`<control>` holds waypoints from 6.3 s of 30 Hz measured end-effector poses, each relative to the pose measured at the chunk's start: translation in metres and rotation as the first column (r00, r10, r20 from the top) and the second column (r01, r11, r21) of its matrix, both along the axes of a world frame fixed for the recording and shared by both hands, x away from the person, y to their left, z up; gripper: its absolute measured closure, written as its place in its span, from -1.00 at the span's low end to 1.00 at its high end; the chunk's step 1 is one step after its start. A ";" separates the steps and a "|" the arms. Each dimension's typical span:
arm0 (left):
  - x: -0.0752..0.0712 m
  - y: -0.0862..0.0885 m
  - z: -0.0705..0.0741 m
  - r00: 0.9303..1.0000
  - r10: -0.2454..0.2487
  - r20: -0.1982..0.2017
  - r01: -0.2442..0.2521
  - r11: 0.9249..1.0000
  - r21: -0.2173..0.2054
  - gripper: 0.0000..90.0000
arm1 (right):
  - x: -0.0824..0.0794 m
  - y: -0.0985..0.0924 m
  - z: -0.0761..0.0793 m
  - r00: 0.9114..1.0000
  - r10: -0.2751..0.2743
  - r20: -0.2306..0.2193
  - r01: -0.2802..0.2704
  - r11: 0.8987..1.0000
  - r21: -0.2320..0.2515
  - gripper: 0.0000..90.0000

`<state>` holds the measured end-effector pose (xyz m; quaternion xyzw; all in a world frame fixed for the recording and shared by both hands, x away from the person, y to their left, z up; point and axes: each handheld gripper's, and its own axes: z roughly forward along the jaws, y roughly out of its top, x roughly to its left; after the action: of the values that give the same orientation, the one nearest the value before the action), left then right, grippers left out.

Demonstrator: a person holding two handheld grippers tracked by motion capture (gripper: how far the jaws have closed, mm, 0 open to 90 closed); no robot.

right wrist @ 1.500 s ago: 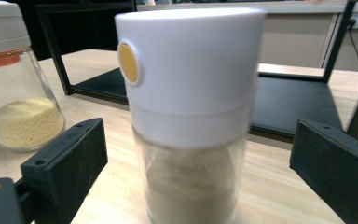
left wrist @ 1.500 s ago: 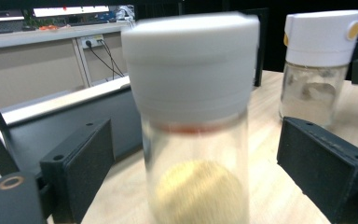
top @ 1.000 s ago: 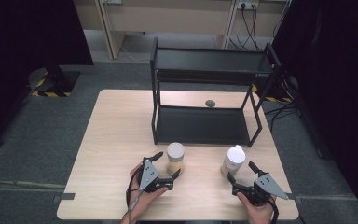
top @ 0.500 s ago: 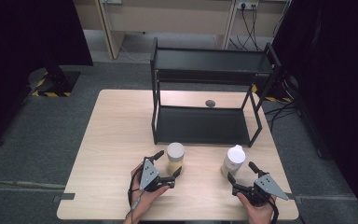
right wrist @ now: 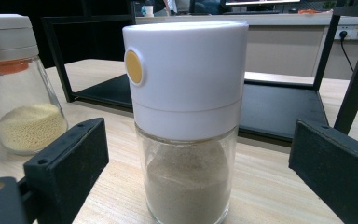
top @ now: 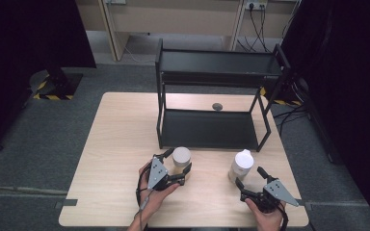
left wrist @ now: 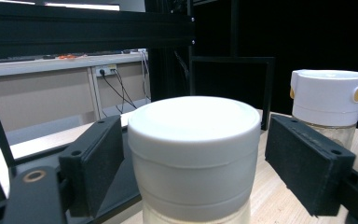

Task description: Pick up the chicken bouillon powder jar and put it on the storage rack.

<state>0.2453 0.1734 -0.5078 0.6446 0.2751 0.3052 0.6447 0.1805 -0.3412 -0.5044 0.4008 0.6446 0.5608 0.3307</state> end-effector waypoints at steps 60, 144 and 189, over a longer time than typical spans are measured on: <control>0.012 -0.003 0.082 0.996 0.046 0.072 -0.042 0.997 -0.060 -0.27 | -0.001 0.000 -0.001 1.000 -0.009 0.002 0.009 1.000 0.007 -0.88; 0.059 -0.020 0.188 0.978 0.167 0.127 -0.151 0.980 -0.126 -0.27 | -0.002 0.001 -0.002 1.000 -0.015 0.004 0.015 1.000 0.013 -0.88; 0.094 -0.023 0.252 0.965 0.244 0.097 -0.231 0.964 -0.130 -0.27 | -0.002 0.001 -0.002 1.000 -0.016 0.005 0.016 1.000 0.013 -0.88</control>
<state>0.3395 0.1506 -0.2557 0.5498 0.3314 0.3993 0.6546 0.1786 -0.3406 -0.5061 0.4067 0.6368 0.5633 0.3344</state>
